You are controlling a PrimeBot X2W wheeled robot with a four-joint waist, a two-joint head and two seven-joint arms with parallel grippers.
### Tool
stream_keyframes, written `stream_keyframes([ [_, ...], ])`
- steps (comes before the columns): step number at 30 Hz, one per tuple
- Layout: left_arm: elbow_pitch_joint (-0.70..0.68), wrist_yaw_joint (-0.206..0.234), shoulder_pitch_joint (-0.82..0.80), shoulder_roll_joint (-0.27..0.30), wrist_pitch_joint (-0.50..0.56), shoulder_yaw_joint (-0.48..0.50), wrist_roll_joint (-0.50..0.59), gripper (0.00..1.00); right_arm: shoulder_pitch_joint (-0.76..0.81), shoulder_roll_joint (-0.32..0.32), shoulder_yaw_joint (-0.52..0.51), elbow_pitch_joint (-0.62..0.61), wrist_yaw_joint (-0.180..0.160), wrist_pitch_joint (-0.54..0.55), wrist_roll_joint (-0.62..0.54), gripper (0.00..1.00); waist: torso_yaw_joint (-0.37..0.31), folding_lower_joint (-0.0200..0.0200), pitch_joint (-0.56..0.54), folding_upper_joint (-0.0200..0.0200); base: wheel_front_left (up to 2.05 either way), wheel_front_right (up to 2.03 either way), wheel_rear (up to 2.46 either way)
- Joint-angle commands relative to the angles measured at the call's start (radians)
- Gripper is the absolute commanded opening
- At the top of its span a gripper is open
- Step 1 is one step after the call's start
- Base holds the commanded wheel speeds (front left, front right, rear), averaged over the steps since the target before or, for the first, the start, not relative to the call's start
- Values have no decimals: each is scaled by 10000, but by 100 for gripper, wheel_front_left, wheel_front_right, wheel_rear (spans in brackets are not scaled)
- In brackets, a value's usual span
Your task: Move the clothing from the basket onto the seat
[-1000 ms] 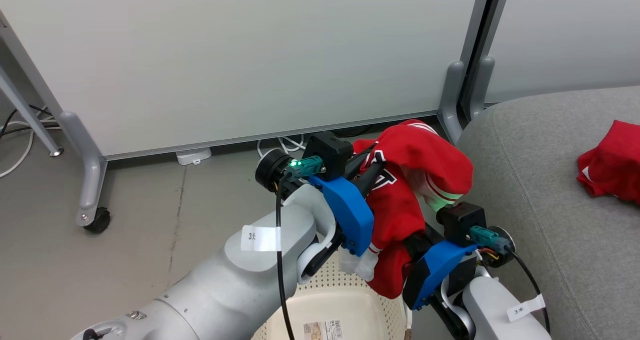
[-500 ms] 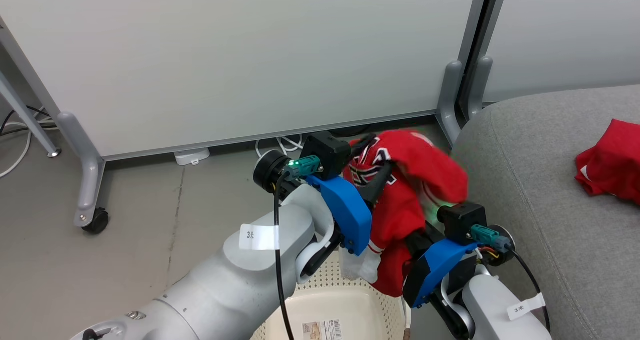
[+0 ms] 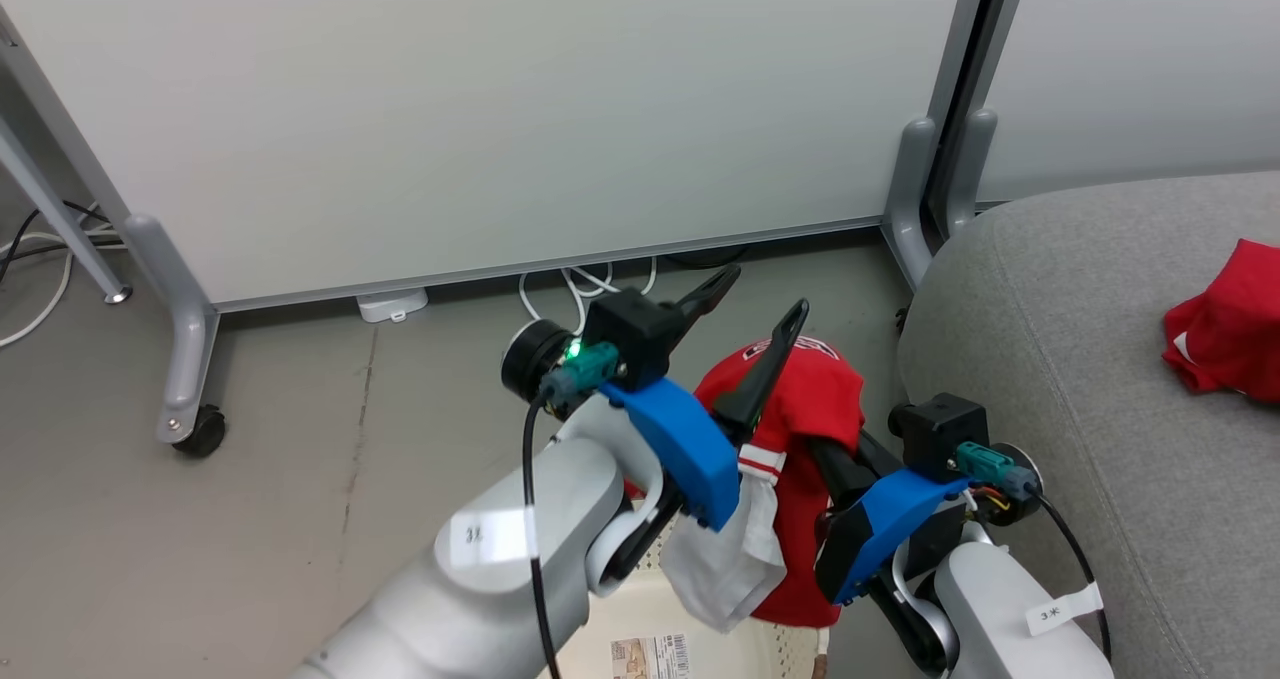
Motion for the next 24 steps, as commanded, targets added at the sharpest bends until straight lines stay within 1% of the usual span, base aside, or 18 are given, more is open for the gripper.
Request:
stream_keyframes([
  [1, -261, -64, 437, 126, -46, 381, 498, 100, 26, -20, -112, -77, 1, -82, -106, 0, 70, 0, 33, -1, 0, 0, 0],
  [6, -1201, -182, 1662, 373, -46, 1722, 1881, 100, 206, -20, -382, -290, 3, -19, -220, 0, 229, 0, 103, -1, 0, 0, 0],
  [12, -1976, -273, 3098, 606, -47, 3278, 3079, 100, 308, -20, -578, -576, 1, 51, -263, 0, 296, 0, 176, -1, 0, 0, 0],
  [19, -2389, -398, 4312, 842, -47, 4396, 4206, 100, 443, -20, -753, -787, 3, 89, -302, 0, 336, 0, 190, -1, 0, 0, 0],
  [23, -2578, -451, 4943, 893, -49, 5021, 4595, 100, 522, -20, -816, -864, 1, 138, -297, 0, 334, 0, 132, -1, 0, 0, 0],
  [24, -2578, -451, 4943, 893, -49, 5021, 4595, 100, 522, -20, -816, -864, 1, 138, -297, 0, 334, 0, 132, -1, 0, 0, 0],
])
